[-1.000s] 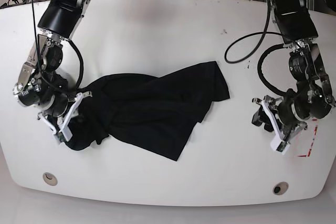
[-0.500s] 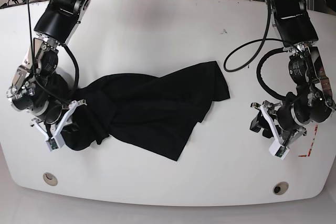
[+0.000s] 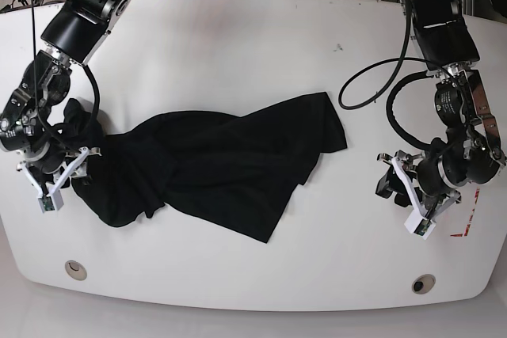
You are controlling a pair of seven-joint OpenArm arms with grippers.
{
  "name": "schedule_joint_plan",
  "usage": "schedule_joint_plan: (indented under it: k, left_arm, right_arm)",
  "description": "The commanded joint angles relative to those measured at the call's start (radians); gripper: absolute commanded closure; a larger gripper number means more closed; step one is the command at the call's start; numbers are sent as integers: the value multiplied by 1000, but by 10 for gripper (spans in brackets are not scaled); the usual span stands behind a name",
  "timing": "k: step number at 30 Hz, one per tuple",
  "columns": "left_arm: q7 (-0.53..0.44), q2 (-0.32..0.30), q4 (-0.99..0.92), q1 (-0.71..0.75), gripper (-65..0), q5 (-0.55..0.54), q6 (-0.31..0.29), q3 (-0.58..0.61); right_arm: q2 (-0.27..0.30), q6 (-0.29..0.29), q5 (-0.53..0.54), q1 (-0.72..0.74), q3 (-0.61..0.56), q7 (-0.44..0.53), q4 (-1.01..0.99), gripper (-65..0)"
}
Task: Fold the T-shirt properly
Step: 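Drag the shirt end with the right gripper toward the table edge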
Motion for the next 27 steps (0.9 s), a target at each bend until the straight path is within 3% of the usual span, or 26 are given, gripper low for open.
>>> schedule_joint_plan:
  k: [1,9,19,27]
  left_arm:
    - [-19,-8,15,-24,-235,-15,2,-4]
    - [-19,-8,15,-24,-235,-15,2,-1]
    - [-20,-8,12,-22,-235,-15,2,-1]
    - [-20,-8,14,-22,-235,-15,2,1]
  right_arm:
    - [31,0,7,3,14,41,-9,-342]
    - [45,0,6,-69,17,98,-42,-407]
    - [44,0,4,-179,17,107,5,-415]
    - [41,-62,4,-259,15,221,-2,-415]
